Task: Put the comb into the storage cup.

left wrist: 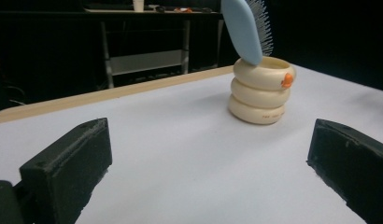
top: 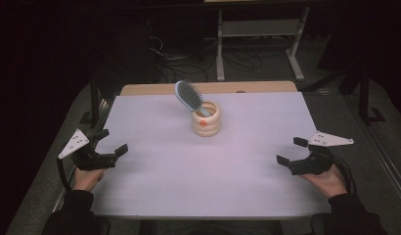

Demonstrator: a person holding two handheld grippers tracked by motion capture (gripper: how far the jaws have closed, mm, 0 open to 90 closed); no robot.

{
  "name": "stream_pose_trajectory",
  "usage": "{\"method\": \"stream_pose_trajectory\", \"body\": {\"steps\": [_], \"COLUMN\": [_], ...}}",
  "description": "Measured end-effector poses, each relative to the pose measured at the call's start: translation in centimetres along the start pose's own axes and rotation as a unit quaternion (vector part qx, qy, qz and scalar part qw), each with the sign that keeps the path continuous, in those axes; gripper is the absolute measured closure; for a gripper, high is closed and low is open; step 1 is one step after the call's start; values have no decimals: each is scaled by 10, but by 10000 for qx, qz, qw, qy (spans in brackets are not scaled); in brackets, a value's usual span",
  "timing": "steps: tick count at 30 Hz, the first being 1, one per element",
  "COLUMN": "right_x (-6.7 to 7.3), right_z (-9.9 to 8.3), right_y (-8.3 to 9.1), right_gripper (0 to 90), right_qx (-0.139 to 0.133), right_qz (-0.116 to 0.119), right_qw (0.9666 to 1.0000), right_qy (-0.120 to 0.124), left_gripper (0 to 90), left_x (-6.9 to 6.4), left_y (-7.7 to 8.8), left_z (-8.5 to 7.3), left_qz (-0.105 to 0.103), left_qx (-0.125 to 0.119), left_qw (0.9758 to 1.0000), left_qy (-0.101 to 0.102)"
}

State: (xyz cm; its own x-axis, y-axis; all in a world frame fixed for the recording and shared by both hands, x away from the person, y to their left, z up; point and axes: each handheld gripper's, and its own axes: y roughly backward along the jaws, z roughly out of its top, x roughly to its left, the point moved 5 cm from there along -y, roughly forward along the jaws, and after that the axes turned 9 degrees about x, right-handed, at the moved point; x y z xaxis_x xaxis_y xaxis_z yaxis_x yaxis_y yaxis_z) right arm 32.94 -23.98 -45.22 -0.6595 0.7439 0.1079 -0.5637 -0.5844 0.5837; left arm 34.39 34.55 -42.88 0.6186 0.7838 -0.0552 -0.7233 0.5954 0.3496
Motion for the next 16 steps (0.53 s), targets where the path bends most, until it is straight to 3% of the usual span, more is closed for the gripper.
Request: {"method": "stream_pose_trajectory", "body": {"steps": [10, 16], "right_x": [0, -1], "right_z": [-1, -2], "right_y": [0, 0], "right_gripper": [0, 0], "right_qx": [7, 9], "right_qz": [6, -9], "right_qw": [10000, 10000], "right_qy": [-11, -51], "left_gripper": [0, 0], "left_x": [1, 0], "left_y": [7, 8], "left_z": [-18, -18], "left_qz": [72, 34], "left_qx": [1, -83], "left_qw": [10000, 9999], "left_qy": [15, 47]}}
